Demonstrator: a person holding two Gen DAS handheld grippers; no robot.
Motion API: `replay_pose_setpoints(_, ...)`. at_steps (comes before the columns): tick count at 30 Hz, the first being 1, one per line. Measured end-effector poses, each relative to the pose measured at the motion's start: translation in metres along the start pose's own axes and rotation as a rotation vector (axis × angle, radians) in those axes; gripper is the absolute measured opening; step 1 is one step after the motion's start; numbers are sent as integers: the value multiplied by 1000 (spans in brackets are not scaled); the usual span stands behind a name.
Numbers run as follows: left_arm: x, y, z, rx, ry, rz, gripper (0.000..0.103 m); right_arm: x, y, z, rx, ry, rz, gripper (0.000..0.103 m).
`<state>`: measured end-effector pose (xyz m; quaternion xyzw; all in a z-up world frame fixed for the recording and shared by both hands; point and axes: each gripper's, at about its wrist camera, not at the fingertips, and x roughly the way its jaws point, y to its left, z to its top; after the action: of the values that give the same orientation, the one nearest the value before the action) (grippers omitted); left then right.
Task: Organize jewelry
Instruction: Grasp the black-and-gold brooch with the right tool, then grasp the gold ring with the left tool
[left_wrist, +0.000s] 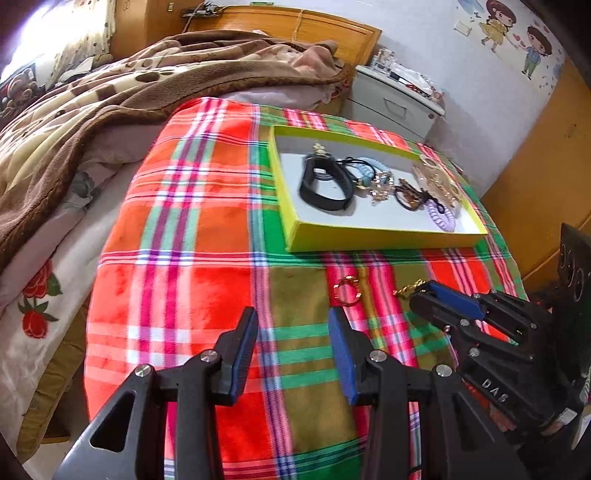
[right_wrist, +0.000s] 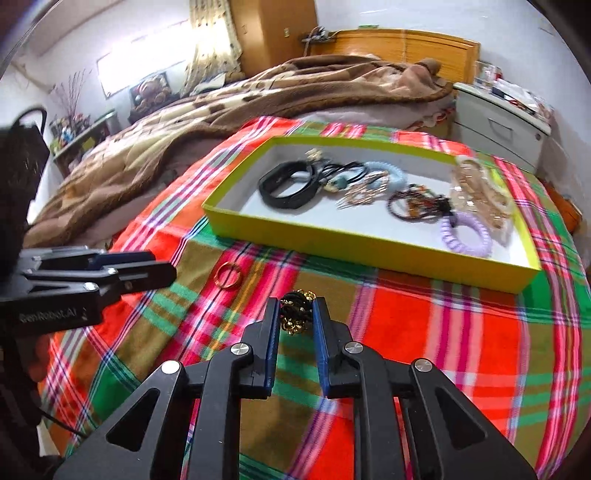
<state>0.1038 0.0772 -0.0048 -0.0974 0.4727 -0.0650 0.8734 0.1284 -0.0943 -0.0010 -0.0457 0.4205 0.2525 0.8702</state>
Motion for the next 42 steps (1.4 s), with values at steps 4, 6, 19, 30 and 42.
replay_pose_setpoints(4, 6, -12, 4, 37, 6, -11, 47, -16, -13, 0, 44, -40, -5, 18)
replay_pose_setpoints(6, 10, -17, 5, 41, 14, -10, 47, -22, -18, -1, 61, -53, -5, 18)
replay_pose_setpoints(19, 37, -51, 10, 157, 30, 77, 47, -39, -40, -2, 120, -90, -20, 18)
replay_pose_setpoints(30, 37, -48, 11, 162, 15, 123, 22, -41, -42, 2, 120, -95, -30, 18)
replay_pose_setpoints(42, 22, -42, 18, 141, -16, 99, 22, -49, -44, 11, 118, -120, -39, 18)
